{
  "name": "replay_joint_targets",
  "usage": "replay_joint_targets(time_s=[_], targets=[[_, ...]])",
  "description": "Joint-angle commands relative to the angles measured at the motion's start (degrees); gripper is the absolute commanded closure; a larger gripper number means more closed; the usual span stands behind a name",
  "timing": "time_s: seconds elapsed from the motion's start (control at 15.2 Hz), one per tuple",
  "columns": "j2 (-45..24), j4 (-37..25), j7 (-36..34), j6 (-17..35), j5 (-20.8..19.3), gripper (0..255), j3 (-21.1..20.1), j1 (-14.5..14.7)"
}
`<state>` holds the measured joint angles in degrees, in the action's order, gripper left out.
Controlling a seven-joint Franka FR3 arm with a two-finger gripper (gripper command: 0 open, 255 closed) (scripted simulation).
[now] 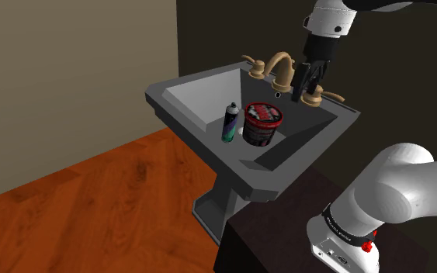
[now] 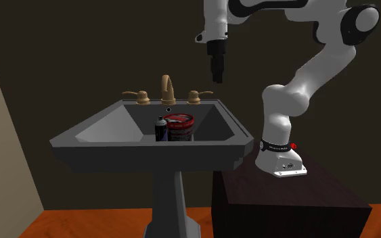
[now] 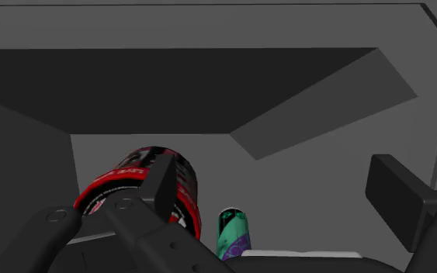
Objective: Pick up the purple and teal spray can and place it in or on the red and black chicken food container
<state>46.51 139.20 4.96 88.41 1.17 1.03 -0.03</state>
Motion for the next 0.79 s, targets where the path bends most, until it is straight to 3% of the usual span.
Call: replay_joint_targets(time_s=[0.0, 0.73], targets=[[0.0, 0.0, 0.0, 0.0, 0.0, 0, 0.0, 0.0], [-30.1, -14.7, -2.1, 8.0, -1.7, 0, -2.5, 0.3]])
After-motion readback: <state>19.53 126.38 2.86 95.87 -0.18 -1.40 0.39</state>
